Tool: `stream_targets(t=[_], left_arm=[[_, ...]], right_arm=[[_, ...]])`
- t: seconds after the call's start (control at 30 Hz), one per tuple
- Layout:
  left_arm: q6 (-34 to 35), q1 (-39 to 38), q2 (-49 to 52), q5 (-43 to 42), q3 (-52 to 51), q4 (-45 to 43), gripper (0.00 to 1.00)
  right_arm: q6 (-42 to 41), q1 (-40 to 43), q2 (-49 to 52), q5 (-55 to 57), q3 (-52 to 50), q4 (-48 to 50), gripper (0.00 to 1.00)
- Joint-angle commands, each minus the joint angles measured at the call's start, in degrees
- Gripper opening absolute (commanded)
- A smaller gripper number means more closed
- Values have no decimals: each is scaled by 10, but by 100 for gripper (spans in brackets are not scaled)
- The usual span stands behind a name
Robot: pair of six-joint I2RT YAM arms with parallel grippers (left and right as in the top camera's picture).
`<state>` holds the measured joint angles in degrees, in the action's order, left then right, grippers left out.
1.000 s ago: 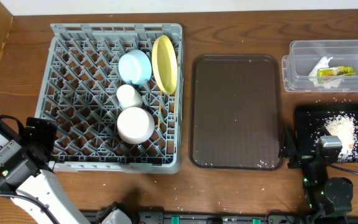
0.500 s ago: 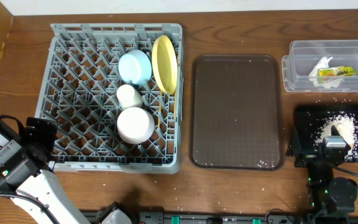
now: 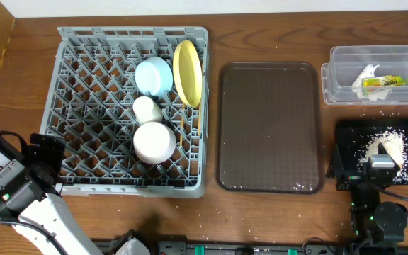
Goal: Sort waste into correct bins and load items into the dishwasher
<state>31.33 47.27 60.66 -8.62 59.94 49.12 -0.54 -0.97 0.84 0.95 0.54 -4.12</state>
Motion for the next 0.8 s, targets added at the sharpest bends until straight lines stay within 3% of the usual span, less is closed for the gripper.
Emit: stream_targets(t=[0.0,0.6,0.77], left_arm=[[1,3,0,2,13,1,100],[-2,3,0,4,13,7,100],[-1,2,0,-9,10,129,100]], right_arm=[[10,5,-5,1,-2,-1,99],[10,5,-5,1,-2,-1,99],[10,5,-5,1,-2,-1,99]])
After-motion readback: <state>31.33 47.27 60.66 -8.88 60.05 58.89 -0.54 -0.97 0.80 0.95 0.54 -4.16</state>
